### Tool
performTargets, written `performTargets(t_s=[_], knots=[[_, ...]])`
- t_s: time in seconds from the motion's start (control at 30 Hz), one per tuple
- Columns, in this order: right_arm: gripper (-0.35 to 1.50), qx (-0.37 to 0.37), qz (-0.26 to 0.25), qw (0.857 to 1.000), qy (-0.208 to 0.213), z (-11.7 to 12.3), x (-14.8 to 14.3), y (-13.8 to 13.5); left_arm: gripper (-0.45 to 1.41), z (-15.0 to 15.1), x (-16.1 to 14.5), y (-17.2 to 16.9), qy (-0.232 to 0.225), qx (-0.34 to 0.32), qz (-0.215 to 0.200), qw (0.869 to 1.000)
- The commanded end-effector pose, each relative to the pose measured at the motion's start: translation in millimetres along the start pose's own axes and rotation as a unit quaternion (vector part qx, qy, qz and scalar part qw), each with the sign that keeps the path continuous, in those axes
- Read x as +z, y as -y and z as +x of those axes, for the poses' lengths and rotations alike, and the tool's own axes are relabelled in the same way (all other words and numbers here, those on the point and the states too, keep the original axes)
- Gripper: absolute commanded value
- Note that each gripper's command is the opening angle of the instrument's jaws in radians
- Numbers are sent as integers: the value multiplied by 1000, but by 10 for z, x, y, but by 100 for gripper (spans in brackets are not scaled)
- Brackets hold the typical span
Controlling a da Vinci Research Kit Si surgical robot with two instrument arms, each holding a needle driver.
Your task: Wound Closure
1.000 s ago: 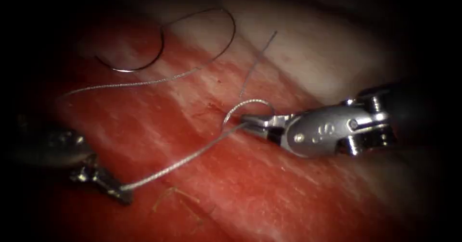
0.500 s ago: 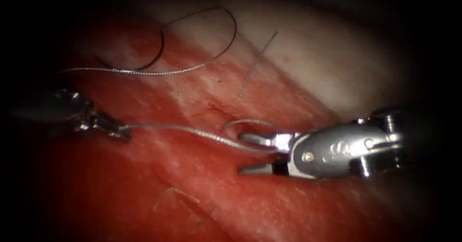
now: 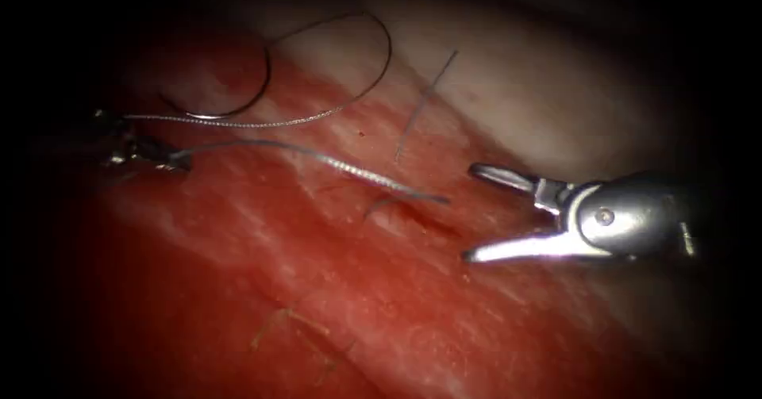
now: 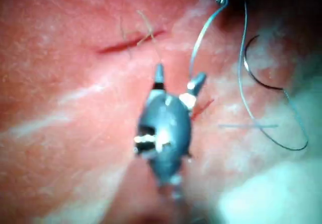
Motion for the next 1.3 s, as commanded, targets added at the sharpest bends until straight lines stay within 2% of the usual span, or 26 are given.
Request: performTargets(t_s=[0.03, 0.07, 0.1, 0.2, 0.3, 0.33, 0.47, 0.7, 0.8, 0.9, 1.0, 1.1, 1.23, 1.3], knots=[[56, -3, -3, 1000, -19, -14, 6, -5, -45, -1, 8, 2, -4, 2, 1, 1000], [5, -2, 4, 1000, -20, -15, 6, -9, -45, 0, 9, 3, -6, 5, 1, 1000], [-35, 2, 18, 1000, -7, -14, 8, -17, -45, 0, 10, 4, -9, 9, -1, 1000], [-35, 15, 51, 998, 23, -8, 13, -43, -45, 2, 14, 8, -24, 15, -10, 1000], [-35, 18, 49, 998, 18, -7, 22, -57, -45, 4, 20, 11, -31, 14, -13, 999], [-35, 18, 48, 999, 16, -10, 33, -59, -45, 6, 24, 14, -39, 11, -13, 999], [-35, 11, 68, 997, 26, -20, 63, -49, -45, 13, 34, 24, -53, 9, -9, 999], [-35, -6, 98, 995, 26, -57, 113, -25, -45, 25, 56, 46, -80, 1, 0, 997], [-35, -2, 103, 994, 24, -60, 114, -26, -45, 24, 58, 51, -82, 1, 0, 997], [-35, 3, 102, 995, 16, -48, 105, -29, -45, 17, 58, 59, -82, 3, 0, 997], [-35, 2, 101, 995, 3, -43, 109, -23, -45, 21, 65, 61, -83, 1, 4, 997], [-35, 3, 94, 995, -32, -41, 117, -20, -45, 27, 87, 63, -84, -1, 13, 996], [-35, 6, 90, 995, -33, -40, 117, -19, -45, 23, 105, 67, -82, 2, 19, 996], [-35, 13, 75, 996, -42, -39, 118, -21, -45, 14, 126, 67, -72, 8, 25, 997]])
